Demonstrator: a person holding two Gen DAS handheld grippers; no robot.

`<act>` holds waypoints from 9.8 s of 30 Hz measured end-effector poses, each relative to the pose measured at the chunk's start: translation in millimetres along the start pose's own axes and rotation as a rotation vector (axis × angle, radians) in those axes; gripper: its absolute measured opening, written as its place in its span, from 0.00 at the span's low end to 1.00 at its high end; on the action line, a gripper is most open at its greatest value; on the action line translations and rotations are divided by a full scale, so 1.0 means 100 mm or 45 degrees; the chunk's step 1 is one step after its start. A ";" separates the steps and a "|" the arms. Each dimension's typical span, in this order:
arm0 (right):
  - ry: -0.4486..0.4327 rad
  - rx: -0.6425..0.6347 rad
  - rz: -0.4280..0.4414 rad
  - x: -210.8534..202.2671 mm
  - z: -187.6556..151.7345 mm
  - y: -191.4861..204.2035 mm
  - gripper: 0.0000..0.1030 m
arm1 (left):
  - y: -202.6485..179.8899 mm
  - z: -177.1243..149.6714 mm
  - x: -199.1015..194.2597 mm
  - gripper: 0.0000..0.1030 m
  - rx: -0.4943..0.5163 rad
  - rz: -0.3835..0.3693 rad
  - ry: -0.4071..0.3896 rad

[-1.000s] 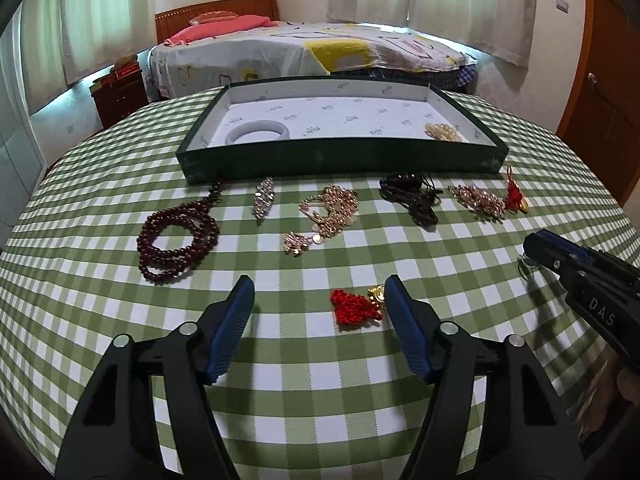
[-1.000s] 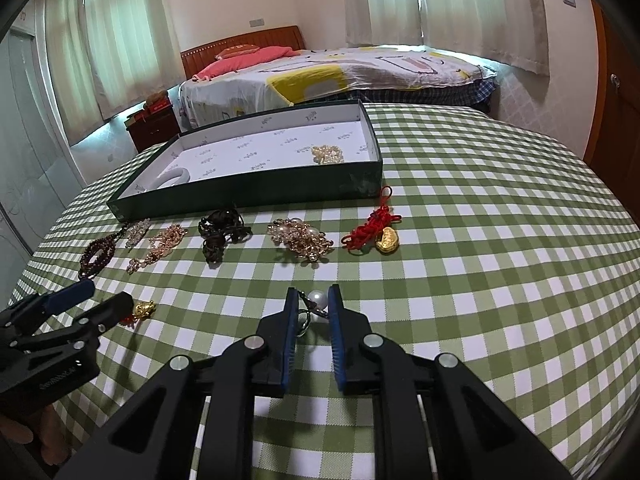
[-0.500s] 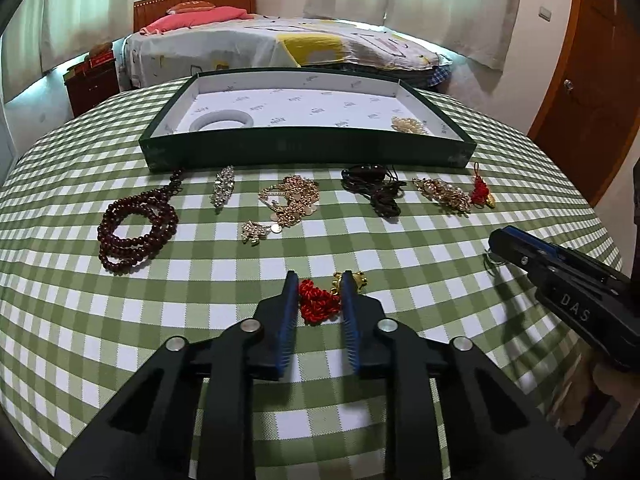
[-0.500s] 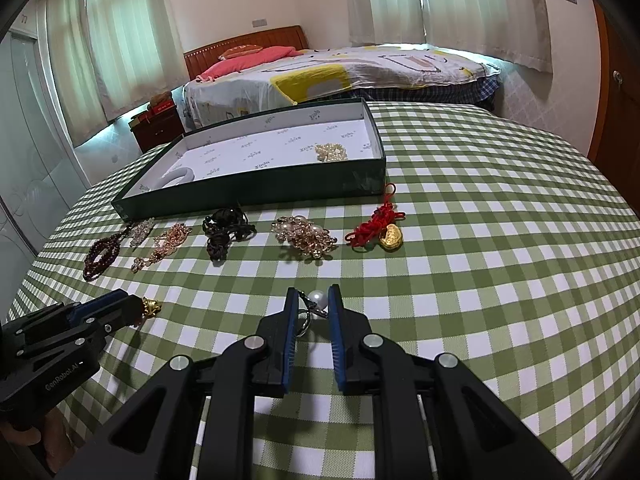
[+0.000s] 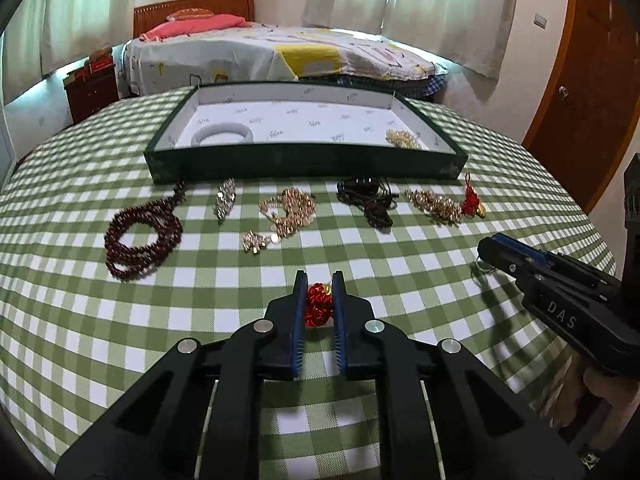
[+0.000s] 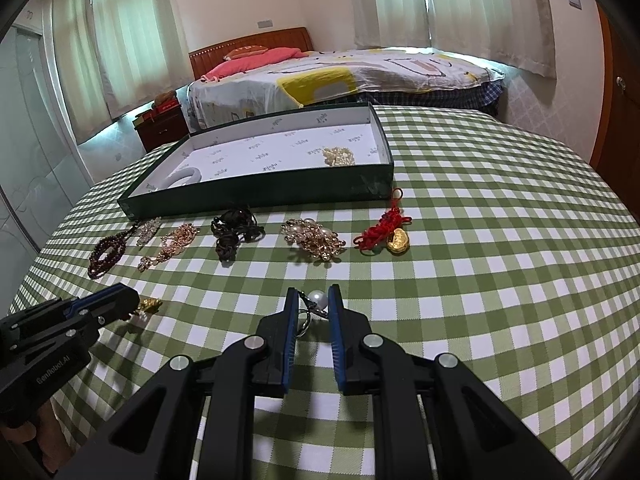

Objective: Organize jewelry
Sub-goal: 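Lift ring with right tool while left tool carries red charm to tray, then open right tool dropping ring in tray while left tool releases red charm, then withdraw both open tools from the tray, then lower left tool onto dark red bead strand and close on it, then lift bead strand with left tool while right tool grasps gold pearl brooch, then carry bead strand with left tool while right tool carries brooch over tray, then open left tool releasing bead strand in tray while right tool releases brooch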

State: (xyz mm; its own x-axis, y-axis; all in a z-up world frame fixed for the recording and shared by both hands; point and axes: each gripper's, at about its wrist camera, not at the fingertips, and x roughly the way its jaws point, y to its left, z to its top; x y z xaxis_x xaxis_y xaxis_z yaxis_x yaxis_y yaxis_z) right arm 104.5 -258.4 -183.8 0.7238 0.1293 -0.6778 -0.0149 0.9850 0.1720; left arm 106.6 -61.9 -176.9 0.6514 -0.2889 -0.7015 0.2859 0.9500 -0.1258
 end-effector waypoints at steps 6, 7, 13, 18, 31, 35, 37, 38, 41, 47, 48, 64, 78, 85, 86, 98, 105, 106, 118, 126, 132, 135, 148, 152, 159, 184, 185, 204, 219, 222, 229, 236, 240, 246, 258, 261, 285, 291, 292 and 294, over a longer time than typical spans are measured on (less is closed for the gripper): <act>-0.021 -0.020 0.006 -0.05 0.04 0.05 0.15 | 0.00 0.09 -0.13 0.12 0.017 0.006 -0.064; -0.025 -0.024 0.008 -0.06 0.05 0.06 0.15 | 0.00 0.11 -0.15 0.12 0.016 0.006 -0.071; -0.055 -0.041 0.029 -0.12 0.16 0.13 0.15 | 0.01 0.25 -0.20 0.12 0.012 0.007 -0.114; -0.090 -0.066 0.052 -0.11 0.34 0.20 0.15 | 0.01 0.48 -0.20 0.12 0.016 0.000 -0.159; -0.225 -0.129 0.109 0.14 1.09 0.39 0.15 | -0.01 1.34 0.06 0.12 0.052 0.000 -0.313; -0.229 -0.139 0.118 0.33 1.27 0.40 0.15 | 0.03 1.55 0.29 0.12 0.046 0.008 -0.316; -0.192 -0.136 0.125 0.50 1.32 0.38 0.15 | 0.06 1.58 0.45 0.12 0.040 0.014 -0.285; -0.169 -0.132 0.125 0.59 1.33 0.36 0.15 | 0.09 1.58 0.54 0.12 0.034 0.015 -0.263; -0.091 -0.118 0.130 0.81 1.32 0.34 0.15 | 0.14 1.54 0.83 0.12 0.027 0.028 -0.169; 0.042 -0.140 0.116 1.15 1.26 0.33 0.15 | 0.23 1.40 1.21 0.12 0.012 0.054 -0.028; 0.059 -0.145 0.113 1.19 1.25 0.33 0.15 | 0.24 1.39 1.24 0.12 0.010 0.052 -0.012; 0.136 -0.161 0.104 1.35 1.21 0.28 0.33 | 0.19 1.35 1.33 0.18 0.044 0.022 0.010; 0.115 -0.155 0.092 1.27 1.20 0.25 0.34 | 0.28 1.35 1.30 0.45 -0.014 0.020 0.006; 0.063 -0.153 0.089 1.05 1.22 0.24 0.38 | 0.33 1.39 0.99 0.60 -0.026 0.022 -0.079; 0.050 -0.151 0.089 0.99 1.22 0.24 0.38 | 0.33 1.39 0.93 0.60 -0.029 0.023 -0.092; -0.041 -0.123 0.086 0.44 1.09 0.25 0.38 | 0.30 1.22 0.30 0.69 -0.010 0.102 -0.223; -0.026 -0.102 0.067 0.32 0.86 0.21 0.38 | 0.41 0.93 0.08 0.69 -0.037 0.137 -0.208; -0.022 -0.099 0.067 0.31 0.83 0.20 0.38 | 0.43 0.87 0.06 0.69 -0.038 0.144 -0.198; 0.036 -0.082 0.060 0.19 0.37 0.15 0.38 | 0.76 0.23 -0.09 0.69 -0.130 0.234 -0.075; 0.053 -0.097 0.069 0.19 0.28 0.19 0.39 | 0.93 0.16 -0.06 0.69 -0.164 0.282 -0.048; 0.057 -0.100 0.069 0.21 0.26 0.20 0.39 | 1.07 0.23 0.15 0.74 -0.182 0.313 0.036; 0.065 -0.097 0.068 0.24 0.26 0.19 0.39 | 1.11 0.27 0.21 0.76 -0.194 0.305 0.044; 0.085 -0.096 0.065 0.33 0.28 0.17 0.39 | 1.09 0.36 0.32 0.50 -0.155 0.260 0.101; 0.088 -0.094 0.059 0.35 0.31 0.16 0.39 | 1.12 0.36 0.30 0.17 -0.162 0.207 0.089; 0.082 -0.110 0.037 0.40 0.40 0.15 0.39 | 1.12 0.35 0.30 0.13 -0.172 0.185 0.082; 0.189 -0.169 0.017 0.67 0.47 0.12 0.25 | 1.14 0.34 0.29 0.13 -0.182 0.178 0.079; 0.186 -0.167 0.020 0.66 0.47 0.12 0.25 | 1.14 0.34 0.29 0.13 -0.182 0.178 0.079; 0.112 -0.129 0.043 0.44 0.46 0.10 0.25 | 1.08 0.36 0.05 0.11 -0.177 0.185 -0.009; -0.035 -0.111 0.088 0.05 0.72 0.19 0.25 | 0.91 0.70 -0.39 0.11 -0.140 0.160 -0.185; -0.072 -0.117 0.095 0.01 0.84 0.23 0.25 | 0.86 0.84 -0.43 0.11 -0.124 0.156 -0.226; -0.175 -0.132 0.101 0.04 1.28 0.23 0.25 | 0.77 1.22 -0.32 0.11 -0.103 0.132 -0.293; -0.238 -0.131 0.094 0.23 1.72 0.15 0.25 | 0.77 1.63 -0.04 0.11 -0.094 0.129 -0.330; -0.243 -0.125 0.081 0.45 1.93 0.07 0.25 | 0.76 1.88 0.18 0.11 -0.081 0.130 -0.339; -0.173 -0.101 0.055 0.91 2.06 -0.07 0.25 | 0.77 2.10 0.70 0.11 -0.062 0.147 -0.271; 0.061 -0.057 0.025 1.65 2.09 -0.25 0.25 | 0.97 2.14 1.52 0.11 -0.097 0.166 -0.002; 0.110 -0.052 0.028 1.74 2.07 -0.24 0.25 | 0.99 2.14 1.58 0.11 -0.086 0.173 0.033; 0.289 -0.045 0.017 2.08 2.06 -0.29 0.29 | 1.08 2.13 1.94 0.29 -0.139 0.140 0.218; 0.274 -0.050 0.010 2.06 2.05 -0.29 0.38 | 1.08 2.12 1.94 0.42 -0.139 0.142 0.220; 0.268 -0.052 0.009 2.05 2.05 -0.29 0.40 | 1.08 2.13 1.94 0.43 -0.137 0.144 0.217; 0.255 -0.058 0.008 2.03 2.06 -0.28 0.43 | 1.07 2.13 1.92 0.47 -0.131 0.149 0.208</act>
State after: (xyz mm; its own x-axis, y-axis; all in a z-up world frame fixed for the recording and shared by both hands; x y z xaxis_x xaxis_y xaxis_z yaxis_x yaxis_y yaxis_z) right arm 393.9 -283.6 -179.5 0.5720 0.1508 -0.8062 -0.0531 0.9877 0.1471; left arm 412.2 -41.2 -175.6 0.5511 -0.1608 -0.8188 0.1364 0.9854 -0.1017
